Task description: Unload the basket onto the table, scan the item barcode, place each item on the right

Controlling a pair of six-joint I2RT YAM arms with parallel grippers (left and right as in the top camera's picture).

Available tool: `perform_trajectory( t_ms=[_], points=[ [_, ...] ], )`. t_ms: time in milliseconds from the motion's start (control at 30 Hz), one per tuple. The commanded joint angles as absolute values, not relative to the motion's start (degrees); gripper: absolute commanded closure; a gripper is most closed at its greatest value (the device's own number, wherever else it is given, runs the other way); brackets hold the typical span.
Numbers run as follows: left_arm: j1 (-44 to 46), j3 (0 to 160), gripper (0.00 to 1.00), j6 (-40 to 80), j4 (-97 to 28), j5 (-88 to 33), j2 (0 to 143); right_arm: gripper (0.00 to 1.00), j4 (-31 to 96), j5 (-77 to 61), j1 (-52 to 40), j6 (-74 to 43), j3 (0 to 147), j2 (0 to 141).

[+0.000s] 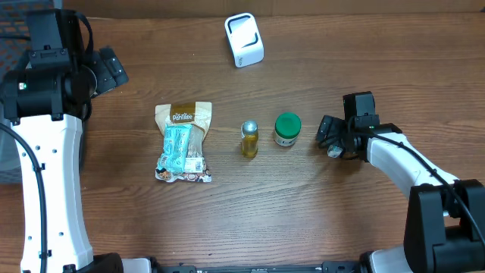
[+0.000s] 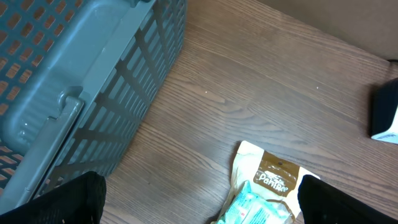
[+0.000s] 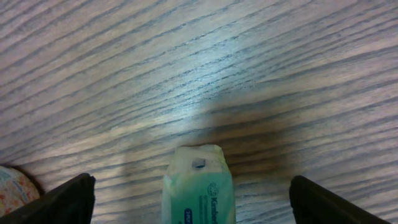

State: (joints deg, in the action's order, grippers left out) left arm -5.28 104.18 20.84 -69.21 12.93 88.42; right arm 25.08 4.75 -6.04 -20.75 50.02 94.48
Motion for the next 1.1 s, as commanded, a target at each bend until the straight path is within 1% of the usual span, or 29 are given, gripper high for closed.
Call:
perform_trajectory(
  t_ms=[0, 133, 267, 300, 367, 533, 667, 867, 967, 1067],
  points=[
    [-5.3, 104.2, 0.01, 21.0, -69.1, 13.9, 88.5, 0.02, 24.4, 5.1, -6.0, -20.6, 49.8, 94.7],
    [-5.3, 104.2, 0.00, 21.0, -69.1, 13.9, 88.5, 0.02, 25.0, 5.1, -5.9, -19.1, 51.8, 94.4],
    [-5.3, 104.2, 0.00, 21.0, -69.1, 13.9, 88.5, 0.02, 30.3, 5.4, -5.9, -17.5, 57.4, 92.7],
    [-5.3, 104.2, 0.00, 21.0, -69.1, 13.9, 88.5, 0.02, 33.4, 5.5, -5.9, -17.6, 60.7, 91.9],
    [-5.3, 104.2, 0.00, 21.0, -69.1, 13.9, 88.5, 0.02, 34.0, 5.5, -5.9, -18.2, 61.6, 91.9],
    [-5.3, 104.2, 0.01, 21.0, -69.1, 13.9, 88.5, 0.00, 33.0, -1.7, -5.9, -18.2, 61.9, 91.9],
    [-5.3, 104.2, 0.00, 21.0, -69.1, 13.9, 88.5, 0.05, 33.6, -5.3, -5.9, -18.2, 64.7, 91.8],
    [-5.3, 104.2, 0.00, 21.0, -69.1, 13.9, 88.5, 0.10, 43.9, -12.6, -6.8, -18.2, 76.1, 91.8],
    [-5.3, 104.2, 0.00, 21.0, -69.1, 13.9, 88.5, 0.10, 50.1, -14.2, -9.2, -18.2, 82.5, 91.8],
    [-5.3, 104.2, 0.01, 21.0, -69.1, 13.9, 88.5, 0.10, 52.2, -14.2, -12.4, -18.2, 85.5, 91.8]
  ],
)
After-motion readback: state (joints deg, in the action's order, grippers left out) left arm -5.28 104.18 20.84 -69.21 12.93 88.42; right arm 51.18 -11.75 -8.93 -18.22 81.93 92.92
